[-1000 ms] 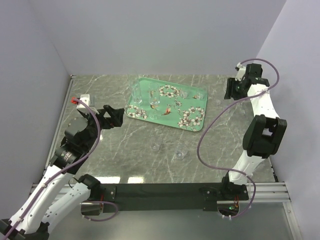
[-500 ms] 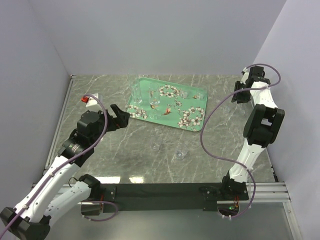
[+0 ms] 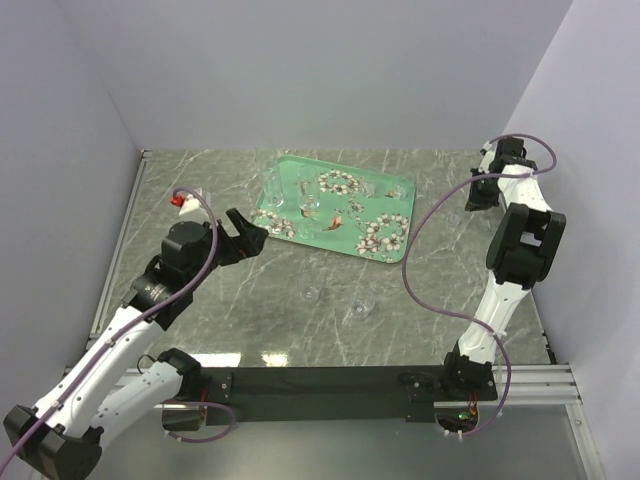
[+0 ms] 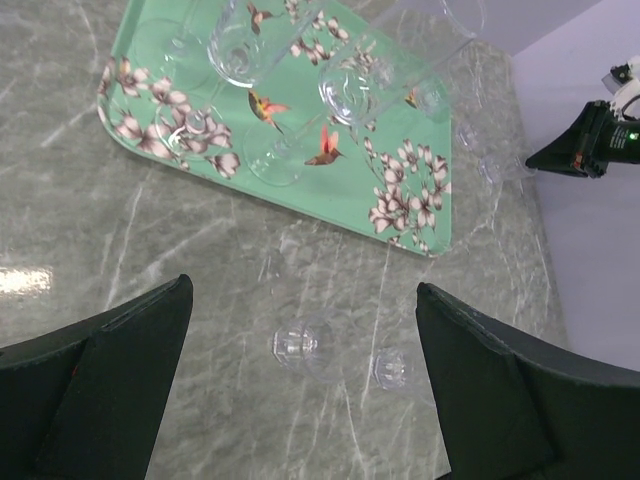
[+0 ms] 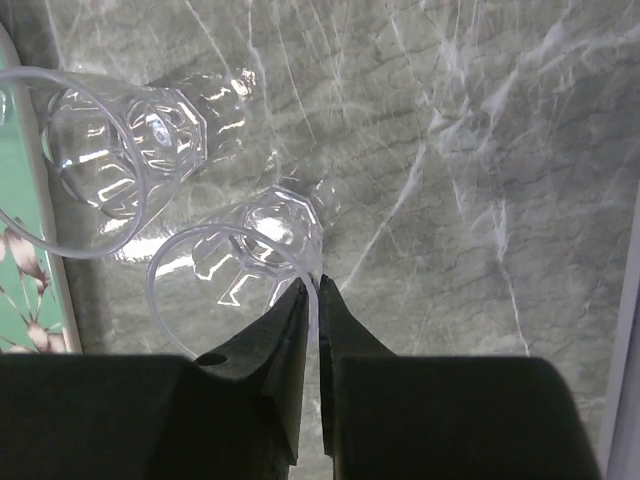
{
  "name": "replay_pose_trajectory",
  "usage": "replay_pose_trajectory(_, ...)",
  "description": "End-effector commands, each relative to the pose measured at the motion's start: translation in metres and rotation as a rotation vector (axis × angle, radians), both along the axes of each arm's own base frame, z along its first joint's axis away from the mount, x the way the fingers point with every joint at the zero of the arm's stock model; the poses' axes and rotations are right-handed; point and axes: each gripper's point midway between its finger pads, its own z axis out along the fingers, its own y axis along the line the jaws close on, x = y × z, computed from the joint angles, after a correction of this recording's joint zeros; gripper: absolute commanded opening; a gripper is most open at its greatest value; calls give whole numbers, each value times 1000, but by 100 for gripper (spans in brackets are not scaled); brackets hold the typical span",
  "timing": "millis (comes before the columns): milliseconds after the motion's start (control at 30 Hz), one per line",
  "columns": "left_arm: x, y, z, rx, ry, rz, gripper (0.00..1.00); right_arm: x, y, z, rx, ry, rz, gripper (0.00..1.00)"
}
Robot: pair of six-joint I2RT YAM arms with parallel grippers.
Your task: Place the glasses into the tray
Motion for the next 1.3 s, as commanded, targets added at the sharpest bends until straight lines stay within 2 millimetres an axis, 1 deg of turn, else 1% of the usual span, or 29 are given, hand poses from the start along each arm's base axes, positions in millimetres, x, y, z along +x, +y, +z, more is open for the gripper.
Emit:
replay_pose_trajectory(0,-1,-8,2,-48,19,-25,99,9,-5,13,-16,-56,11,11)
replay_pose_trajectory(100,-1,-13,-1,-53,26,-46,99,5,-4,14,-16,-61,21,3)
replay_pose_trajectory(133,-2,-15,-3,-54,34,-59,99,4,-5,23,-22,-84,24,0)
replay_pose_trajectory(167,-2,-16,-4,-52,37,-67,100,5,-4,30,-29,-108,43,0)
replay_pose_trajectory(200,-2,-18,-7,-48,45,-75,99,0,0,30,-25,-111,60,0)
replay_pose_trajectory(233,-3,-18,-11,-44,57,-79,99,-2,2,46,-44,-151,101,0)
replay_pose_trajectory(300,-3,-21,-17,-44,78,-93,100,-10,17,54,0,-177,179,0)
replay_pose_trajectory(333,-4,-23,-20,-45,89,-102,99,-14,23,67,2,-205,215,0)
replay_pose_trajectory(367,-4,-26,-25,-49,103,-116,99,-19,29,70,10,-214,274,0)
replay_pose_trajectory(400,-5,-27,-26,-53,109,-121,99,-23,43,73,54,-230,324,0)
replay_pose_trajectory(433,-5,-28,-30,-53,118,-127,99,-26,51,81,68,-251,358,0)
replay_pose_trajectory(500,-7,-32,-34,-61,131,-145,99,-33,65,85,99,-262,429,0)
replay_pose_trajectory(600,-9,-36,-41,-60,152,-167,99,-36,93,92,149,-286,511,0)
replay_pose_trajectory(633,-10,-37,-44,-60,163,-173,99,-36,108,93,166,-289,548,0)
replay_pose_trajectory(700,-13,-40,-50,-65,183,-195,99,-31,122,92,172,-287,575,0)
replay_pose_trajectory(733,-13,-42,-52,-67,190,-201,99,-30,137,90,173,-279,600,0)
replay_pose_trajectory(767,-13,-43,-56,-73,203,-205,98,-25,143,91,170,-283,605,0)
replay_pose_trajectory(833,-15,-46,-61,-82,221,-219,97,-15,156,91,173,-282,617,0)
replay_pose_trajectory(867,-15,-46,-66,-87,240,-213,97,-12,171,92,171,-281,641,0)
replay_pose_trajectory(900,-17,-47,-71,-89,255,-213,96,-3,176,92,164,-283,645,0)
replay_pose_trajectory(933,-17,-49,-74,-98,268,-218,94,0,182,91,164,-275,653,0)
replay_pose_trajectory(967,-18,-50,-76,-104,275,-217,93,8,190,97,143,-289,666,0)
replay_pose_trajectory(1000,-19,-50,-81,-106,288,-218,92,13,203,88,141,-268,683,0)
replay_pose_trajectory(1033,-19,-51,-85,-115,304,-212,90,15,211,85,141,-257,688,0)
replay_pose_trajectory(1067,-19,-52,-88,-119,315,-211,89,22,220,88,113,-267,694,0)
replay_pose_trajectory(1100,-19,-52,-93,-120,329,-207,88,28,227,78,106,-250,692,0)
replay_pose_trajectory(1133,-18,-52,-98,-122,348,-197,86,32,230,75,101,-242,674,0)
replay_pose_trajectory(1167,-18,-53,-101,-123,359,-193,85,38,242,72,88,-240,682,0)
replay_pose_trajectory(1267,-14,-55,-112,-125,402,-177,82,50,255,65,80,-232,662,0)
